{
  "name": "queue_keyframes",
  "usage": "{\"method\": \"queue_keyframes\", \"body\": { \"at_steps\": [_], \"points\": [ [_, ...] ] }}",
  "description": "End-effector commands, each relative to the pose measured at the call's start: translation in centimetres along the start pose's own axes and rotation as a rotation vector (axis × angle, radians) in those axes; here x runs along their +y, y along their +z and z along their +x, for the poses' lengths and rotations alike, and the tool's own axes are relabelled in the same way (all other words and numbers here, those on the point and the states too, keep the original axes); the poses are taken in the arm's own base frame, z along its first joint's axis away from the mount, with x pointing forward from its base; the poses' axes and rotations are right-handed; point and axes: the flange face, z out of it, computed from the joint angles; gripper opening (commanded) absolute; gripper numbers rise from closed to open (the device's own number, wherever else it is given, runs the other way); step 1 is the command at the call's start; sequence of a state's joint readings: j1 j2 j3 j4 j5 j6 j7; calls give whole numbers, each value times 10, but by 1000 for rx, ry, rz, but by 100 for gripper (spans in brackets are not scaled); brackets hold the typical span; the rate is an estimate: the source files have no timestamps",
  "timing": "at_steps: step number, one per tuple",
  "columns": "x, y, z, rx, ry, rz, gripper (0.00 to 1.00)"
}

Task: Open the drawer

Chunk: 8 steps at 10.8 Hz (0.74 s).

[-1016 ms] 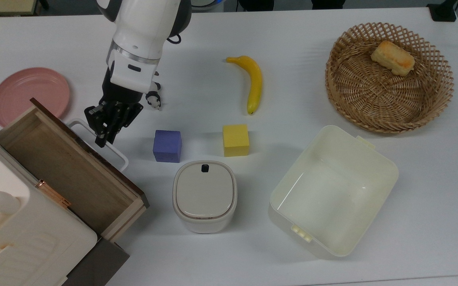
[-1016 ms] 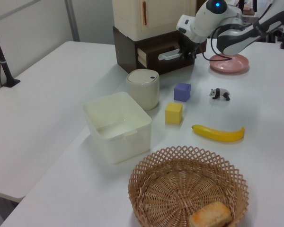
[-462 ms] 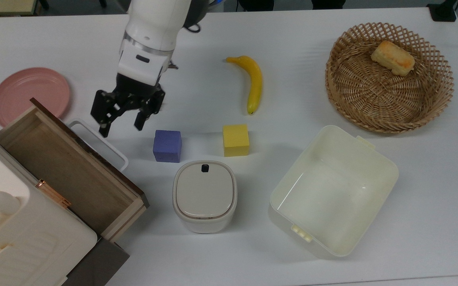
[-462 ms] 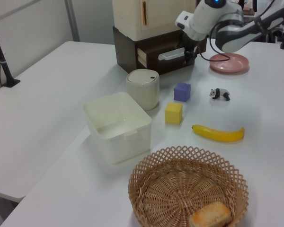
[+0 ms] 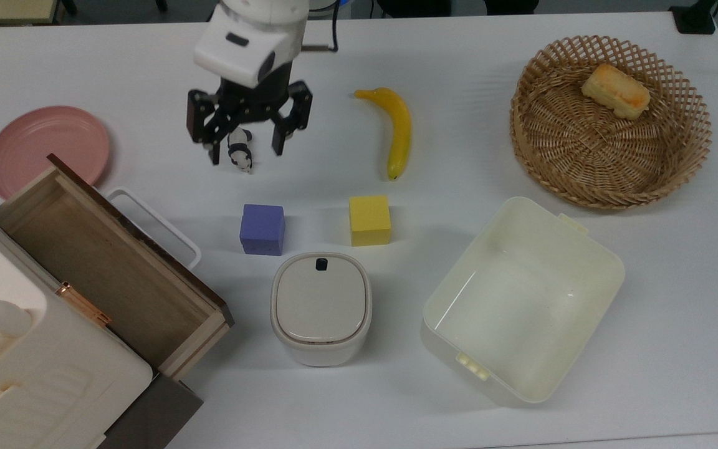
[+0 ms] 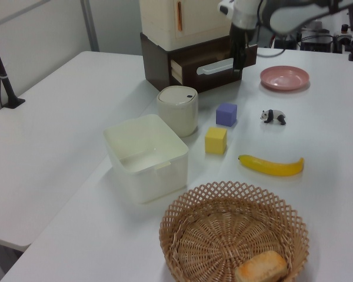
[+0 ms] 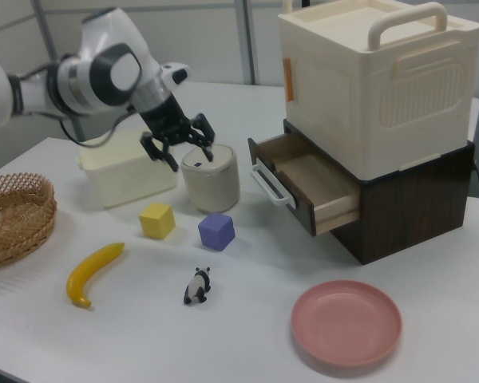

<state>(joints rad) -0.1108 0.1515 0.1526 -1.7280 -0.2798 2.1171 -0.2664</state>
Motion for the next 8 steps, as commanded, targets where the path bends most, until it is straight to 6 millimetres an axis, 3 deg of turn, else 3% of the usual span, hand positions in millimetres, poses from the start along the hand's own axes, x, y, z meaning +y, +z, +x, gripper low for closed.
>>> {"method": "queue_keyframes", "body": {
  "at_steps": [1, 3, 6, 8],
  "points": [
    [-9, -51, -12, -51, 182, 122, 92],
    [-15, -73, -22, -98, 338, 129, 100],
    [-21, -84, -39, -189, 366, 160, 100],
    [-21, -102, -47, -182, 469, 234, 100]
  ]
}}
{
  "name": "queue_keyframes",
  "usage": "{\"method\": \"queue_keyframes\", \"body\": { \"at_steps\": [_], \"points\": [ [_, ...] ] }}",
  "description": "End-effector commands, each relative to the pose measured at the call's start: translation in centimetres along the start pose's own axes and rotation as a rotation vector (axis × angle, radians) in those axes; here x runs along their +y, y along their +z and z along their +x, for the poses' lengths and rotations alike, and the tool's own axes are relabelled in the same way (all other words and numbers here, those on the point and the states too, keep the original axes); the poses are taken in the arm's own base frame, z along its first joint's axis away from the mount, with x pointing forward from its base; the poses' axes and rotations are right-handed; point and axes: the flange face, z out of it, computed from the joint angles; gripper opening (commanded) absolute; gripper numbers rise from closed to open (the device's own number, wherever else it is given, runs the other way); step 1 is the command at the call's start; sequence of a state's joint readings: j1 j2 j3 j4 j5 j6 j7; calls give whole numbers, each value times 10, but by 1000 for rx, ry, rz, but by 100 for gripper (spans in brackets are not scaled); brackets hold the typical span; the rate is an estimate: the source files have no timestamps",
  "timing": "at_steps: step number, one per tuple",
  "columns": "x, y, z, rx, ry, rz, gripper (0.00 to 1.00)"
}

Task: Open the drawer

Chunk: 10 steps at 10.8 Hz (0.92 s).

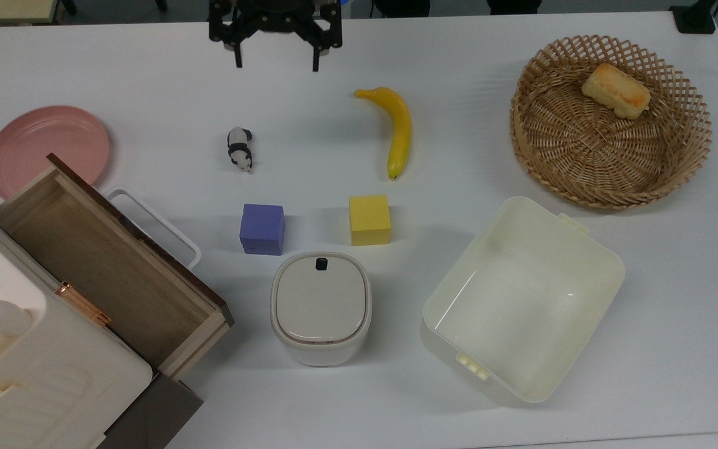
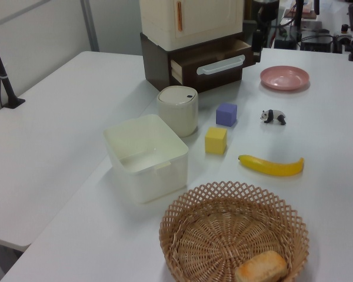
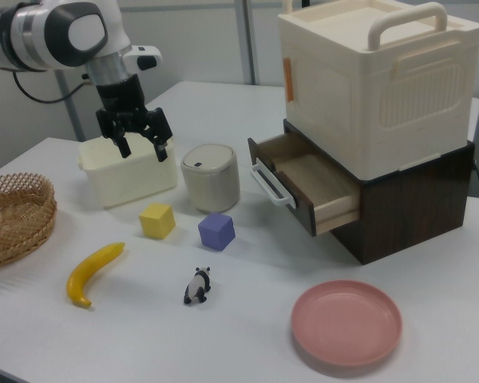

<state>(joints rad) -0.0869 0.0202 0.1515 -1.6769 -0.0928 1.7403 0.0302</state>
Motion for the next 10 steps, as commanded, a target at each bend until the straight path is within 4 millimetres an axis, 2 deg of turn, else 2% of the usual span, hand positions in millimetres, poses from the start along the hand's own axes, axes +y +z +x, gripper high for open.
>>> {"method": "queue_keyframes", "body": {
  "at_steps": [1, 2, 5, 10],
  "points": [
    [6, -20, -16, -10, 158, 73, 100],
    [3, -22, -18, -16, 154, 69, 100],
    [11, -32, -22, -22, 146, 73, 100],
    [11, -30, -24, -45, 147, 72, 100]
  ]
}}
